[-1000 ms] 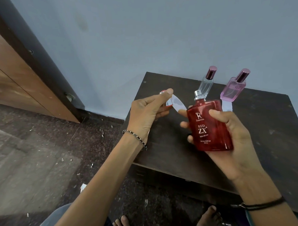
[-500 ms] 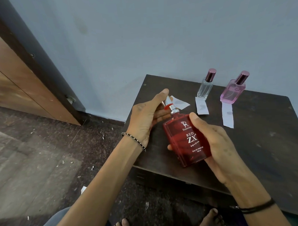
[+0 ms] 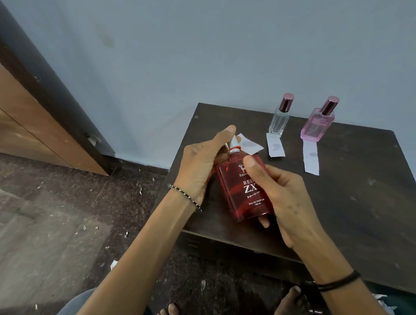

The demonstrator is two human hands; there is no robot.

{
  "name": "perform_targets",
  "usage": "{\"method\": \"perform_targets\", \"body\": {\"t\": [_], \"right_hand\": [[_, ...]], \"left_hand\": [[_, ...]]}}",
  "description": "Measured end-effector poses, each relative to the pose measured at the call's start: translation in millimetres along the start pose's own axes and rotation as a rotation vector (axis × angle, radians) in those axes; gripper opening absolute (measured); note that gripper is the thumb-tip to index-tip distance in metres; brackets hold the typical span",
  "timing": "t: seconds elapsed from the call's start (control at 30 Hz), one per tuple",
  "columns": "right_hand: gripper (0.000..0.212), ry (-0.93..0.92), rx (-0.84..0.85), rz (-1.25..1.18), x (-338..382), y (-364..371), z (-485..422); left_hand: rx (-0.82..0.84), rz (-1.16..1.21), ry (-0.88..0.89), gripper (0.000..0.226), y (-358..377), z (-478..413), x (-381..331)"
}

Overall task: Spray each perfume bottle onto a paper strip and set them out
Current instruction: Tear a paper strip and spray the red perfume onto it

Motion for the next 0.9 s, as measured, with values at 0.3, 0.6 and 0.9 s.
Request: {"method": "perform_targets", "body": {"t": [0.3,0.6,0.9], "right_hand": [[0.041,-0.018,0.006,0.008,-0.5,4.1,2.2],[0.048,-0.054,-0.053,0.074,-2.8,-2.3,0.2],[0.049,-0.138,-0.168,0.203,-2.5,-8.4,-1.1]], "left_hand": [[0.021,-0.021,0.020,0.084,-4.9,-3.9,0.1],[0.110,-0.045,0.046,0.073,-4.0,-5.4,0.2],[0.089,-0.057,0.053,0.056,1.0,-3.7,6.9]]}}
Point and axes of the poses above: each hand's wrist, its own z-axis away from the middle knuckle, its own y-axis out of the palm, x = y × z, the point moved 5 cm from there along -z, towards the middle knuckle, and after that the axes turned 15 degrees about y, right-handed, at the moved point
